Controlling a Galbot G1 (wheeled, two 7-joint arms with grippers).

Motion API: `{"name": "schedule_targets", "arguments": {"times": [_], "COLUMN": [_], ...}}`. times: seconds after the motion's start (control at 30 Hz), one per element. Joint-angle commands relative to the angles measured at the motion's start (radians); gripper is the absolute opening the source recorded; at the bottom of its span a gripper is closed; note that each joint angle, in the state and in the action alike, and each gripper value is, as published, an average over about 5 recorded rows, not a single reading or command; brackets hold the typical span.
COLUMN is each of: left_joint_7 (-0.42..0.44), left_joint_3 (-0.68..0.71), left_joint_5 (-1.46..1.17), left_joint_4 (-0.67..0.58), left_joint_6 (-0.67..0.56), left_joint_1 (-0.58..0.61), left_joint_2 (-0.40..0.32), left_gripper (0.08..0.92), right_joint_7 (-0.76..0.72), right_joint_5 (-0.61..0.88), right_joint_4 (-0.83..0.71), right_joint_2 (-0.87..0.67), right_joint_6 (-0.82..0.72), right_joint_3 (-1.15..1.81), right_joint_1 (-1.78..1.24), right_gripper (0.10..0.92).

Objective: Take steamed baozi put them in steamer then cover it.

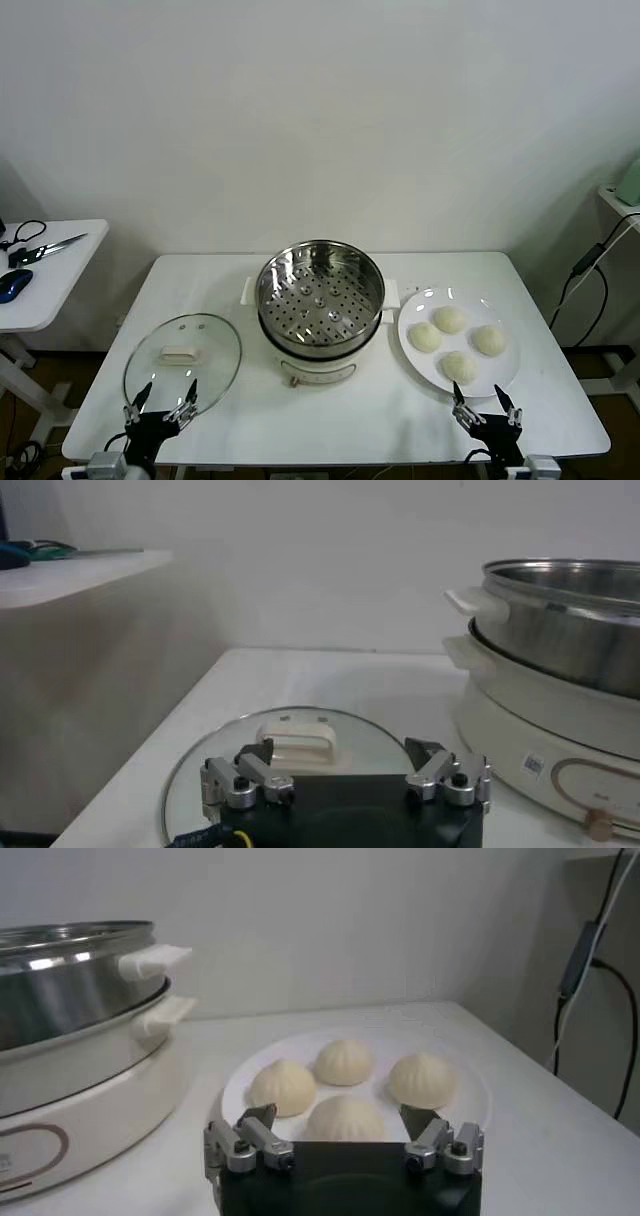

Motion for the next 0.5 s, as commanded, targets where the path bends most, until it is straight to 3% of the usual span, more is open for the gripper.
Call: {"name": "schedule_targets", "arguments": {"times": [0.03, 0.2, 0.3, 0.4, 0.5], "left_joint_7": [0.001, 0.004, 0.008, 0.013, 0.016], "left_joint_3": [0.0, 0.002, 0.005, 0.009, 0.015], "left_joint_5": [-0.001, 0.002, 0.002, 0.004, 0.008], "left_joint_4": [-0.006, -0.014, -0.023, -0.034, -0.045], "left_joint_6": [0.002, 0.0, -0.002, -0.001, -0.004], "left_joint_1": [-0.001, 0.002, 0.003, 0.005, 0.012], "left_joint_2": [0.001, 0.004, 0.004, 0.003, 0.003], "left_gripper": [0.823, 0.823, 0.823, 0.823, 0.823], "right_joint_7": [0.009, -0.041, -0.157, -0.377, -0.641], "right_joint_5": [-0.019, -0.02, -0.035, -0.11, -0.253], "right_joint_4": [0.004, -0.017, -0.105, -0.231, -0.365], "right_joint_2": [-0.013, -0.173, -0.311, -0.468, -0.618], "right_joint_6": [-0.082, -0.306, -0.43, -0.458, -0.353], "right_joint_3": [0.012, 0.015, -0.05, -0.169, -0.306], "right_joint_1": [0.05, 0.294, 0.496, 0.685, 0.863], "right_gripper": [0.823, 0.823, 0.823, 0.823, 0.823]}}
